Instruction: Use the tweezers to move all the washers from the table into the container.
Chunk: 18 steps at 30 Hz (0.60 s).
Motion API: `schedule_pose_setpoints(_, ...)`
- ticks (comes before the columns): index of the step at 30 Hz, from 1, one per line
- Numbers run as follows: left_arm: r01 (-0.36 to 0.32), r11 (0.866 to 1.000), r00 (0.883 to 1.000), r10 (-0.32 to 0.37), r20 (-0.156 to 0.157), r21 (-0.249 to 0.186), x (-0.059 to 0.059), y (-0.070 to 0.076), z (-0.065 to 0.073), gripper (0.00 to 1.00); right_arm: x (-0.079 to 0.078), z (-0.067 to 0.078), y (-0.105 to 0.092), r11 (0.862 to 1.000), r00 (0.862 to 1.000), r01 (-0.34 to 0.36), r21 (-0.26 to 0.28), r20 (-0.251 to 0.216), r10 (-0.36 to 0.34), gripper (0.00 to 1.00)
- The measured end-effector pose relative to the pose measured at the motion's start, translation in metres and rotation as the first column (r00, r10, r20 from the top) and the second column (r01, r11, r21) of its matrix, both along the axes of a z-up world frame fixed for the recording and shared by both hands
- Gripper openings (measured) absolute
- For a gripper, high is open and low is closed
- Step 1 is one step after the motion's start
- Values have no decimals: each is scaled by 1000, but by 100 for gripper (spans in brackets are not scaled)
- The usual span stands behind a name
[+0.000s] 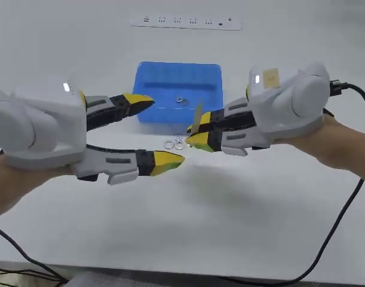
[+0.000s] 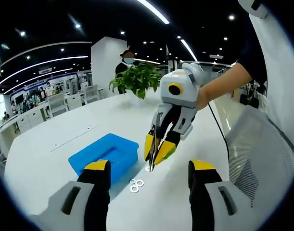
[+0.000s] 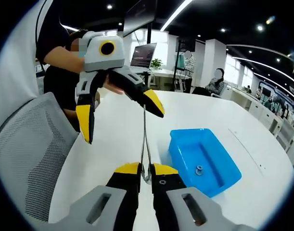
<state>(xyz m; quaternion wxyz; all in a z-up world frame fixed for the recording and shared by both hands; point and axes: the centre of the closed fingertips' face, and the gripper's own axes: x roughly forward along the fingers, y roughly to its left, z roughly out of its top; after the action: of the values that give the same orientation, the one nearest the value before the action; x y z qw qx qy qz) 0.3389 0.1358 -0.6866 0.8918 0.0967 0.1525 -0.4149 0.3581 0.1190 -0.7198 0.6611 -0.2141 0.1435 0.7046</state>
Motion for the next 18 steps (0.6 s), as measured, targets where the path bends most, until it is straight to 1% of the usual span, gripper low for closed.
schedule_pose_setpoints(2, -24, 1000, 1000, 24, -4, -18, -1, 4, 2, 77, 2, 7, 1, 1000, 1000, -1, 6, 9, 1, 9)
schedule_pose_setpoints(4, -48, 998, 999, 49, 3, -33, -2, 9, 4, 85, 4, 14, 2, 1000, 1000, -5, 11, 21, 5, 9)
schedule_pose_setpoints(8, -85, 994, 996, 86, 5, -72, -4, 17, 10, 94, 12, 30, 5, 1000, 999, -9, 23, 41, 8, 9)
schedule_pose_setpoints(10, -97, 992, 995, 98, 6, -75, -6, 21, 10, 99, 17, 37, 8, 999, 999, -9, 33, 50, 7, 9)
schedule_pose_setpoints(12, -104, 991, 994, 105, 5, -87, -8, 25, 10, 99, 22, 42, 12, 999, 998, -8, 39, 60, 6, 9)
schedule_pose_setpoints(15, -116, 988, 993, 117, 1, -102, -11, 29, 10, 100, 32, 45, 17, 999, 997, -3, 41, 72, 0, 9)
schedule_pose_setpoints(18, -126, 988, 992, 126, -3, -88, -14, 34, 5, 100, 52, 44, 25, 999, 997, 16, 47, 81, -20, 9)
